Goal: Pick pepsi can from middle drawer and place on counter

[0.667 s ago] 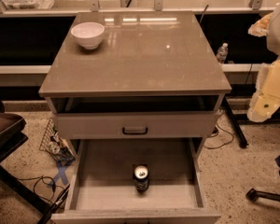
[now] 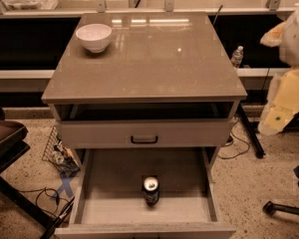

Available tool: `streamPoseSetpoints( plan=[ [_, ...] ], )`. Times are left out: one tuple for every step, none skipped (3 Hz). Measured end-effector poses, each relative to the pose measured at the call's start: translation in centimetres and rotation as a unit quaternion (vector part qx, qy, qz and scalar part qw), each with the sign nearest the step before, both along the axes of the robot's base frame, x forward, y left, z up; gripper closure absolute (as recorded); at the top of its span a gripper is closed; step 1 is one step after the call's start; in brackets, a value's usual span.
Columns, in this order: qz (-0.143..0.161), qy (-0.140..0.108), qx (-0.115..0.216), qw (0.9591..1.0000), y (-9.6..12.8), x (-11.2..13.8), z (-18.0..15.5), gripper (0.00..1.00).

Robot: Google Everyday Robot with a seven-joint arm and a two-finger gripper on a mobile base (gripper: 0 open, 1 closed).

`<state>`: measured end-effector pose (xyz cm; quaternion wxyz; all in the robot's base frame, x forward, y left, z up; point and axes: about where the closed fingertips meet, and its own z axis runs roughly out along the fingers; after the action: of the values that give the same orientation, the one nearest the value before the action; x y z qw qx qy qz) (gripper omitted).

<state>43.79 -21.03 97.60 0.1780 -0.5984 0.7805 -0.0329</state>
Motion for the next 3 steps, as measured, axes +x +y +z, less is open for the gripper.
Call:
streamPoseSetpoints(
  plan=[
    [0.006,-0.002,0.056,0.9984,-0.3,-0.7,-4.1,0.0],
    [0.011,-0.032,0.157,0.987,-0.5,-2.0,-10.8,0.0],
    [-0.002,-0.074,0.234,0.9694,-0.5,-2.0,-15.1,0.0]
  ],
)
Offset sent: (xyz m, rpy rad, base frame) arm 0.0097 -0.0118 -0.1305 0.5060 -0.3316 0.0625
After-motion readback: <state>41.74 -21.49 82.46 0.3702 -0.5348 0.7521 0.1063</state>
